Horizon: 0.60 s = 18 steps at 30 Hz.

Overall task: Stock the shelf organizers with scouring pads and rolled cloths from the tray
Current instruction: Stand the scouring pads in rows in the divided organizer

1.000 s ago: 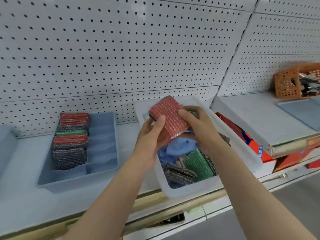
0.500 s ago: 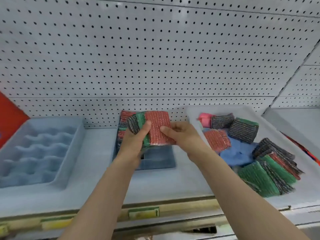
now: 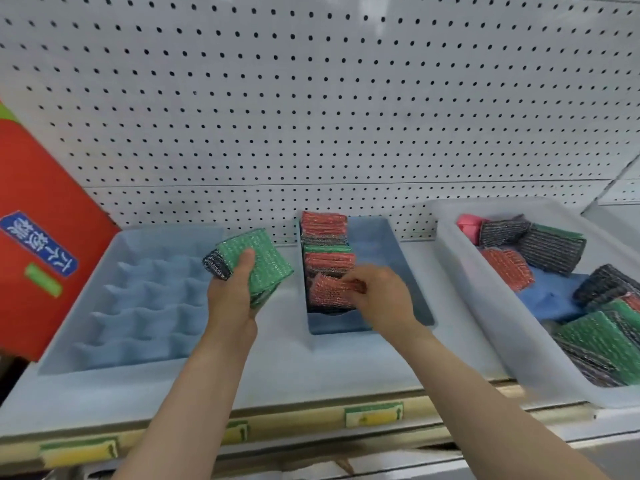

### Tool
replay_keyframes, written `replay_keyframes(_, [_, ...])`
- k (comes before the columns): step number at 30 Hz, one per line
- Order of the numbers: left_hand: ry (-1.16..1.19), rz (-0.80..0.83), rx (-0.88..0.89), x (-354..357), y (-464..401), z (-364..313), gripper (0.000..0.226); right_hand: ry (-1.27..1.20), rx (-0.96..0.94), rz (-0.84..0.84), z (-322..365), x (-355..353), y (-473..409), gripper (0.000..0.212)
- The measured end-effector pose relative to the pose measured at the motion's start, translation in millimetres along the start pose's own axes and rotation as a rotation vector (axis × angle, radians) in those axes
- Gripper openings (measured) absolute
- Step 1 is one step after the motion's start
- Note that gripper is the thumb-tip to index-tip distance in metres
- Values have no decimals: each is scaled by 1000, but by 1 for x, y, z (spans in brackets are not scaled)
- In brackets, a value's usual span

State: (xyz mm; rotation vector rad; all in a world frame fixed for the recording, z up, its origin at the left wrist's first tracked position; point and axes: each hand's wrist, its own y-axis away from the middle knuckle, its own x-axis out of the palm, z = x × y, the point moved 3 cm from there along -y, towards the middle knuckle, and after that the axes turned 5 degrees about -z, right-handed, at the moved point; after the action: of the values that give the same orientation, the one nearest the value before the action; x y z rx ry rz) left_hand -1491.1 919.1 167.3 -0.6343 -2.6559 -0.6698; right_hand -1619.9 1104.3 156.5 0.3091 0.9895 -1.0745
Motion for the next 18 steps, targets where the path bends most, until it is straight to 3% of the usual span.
replay_keyframes(2, [-23,17,-32,-2,-1,3,21,193,-137,-48,6,9,5,25])
replay_keyframes(7, [-59,97,-66,-4,-2,8,35,254,-296,-143,20,25,4,33])
replay_keyframes(11, [-81,163,-60,7,7,14,30,306,-278,76,13,28,-6,21])
replay_keyframes(13, [-99,217,-49,14,14,15,29,130,-177,9,14,15,-9,24])
replay_keyframes(15, [-126,267,-22,21,20,15,29,-301,92,-52,25,-5,-8,38])
replay_keyframes(16, [-145,288,-9,24,22,15,30,-523,236,28,31,-9,-8,48])
replay_keyframes(18, [-192,327,-1,32,26,17,34,-704,350,241,41,-9,-7,48])
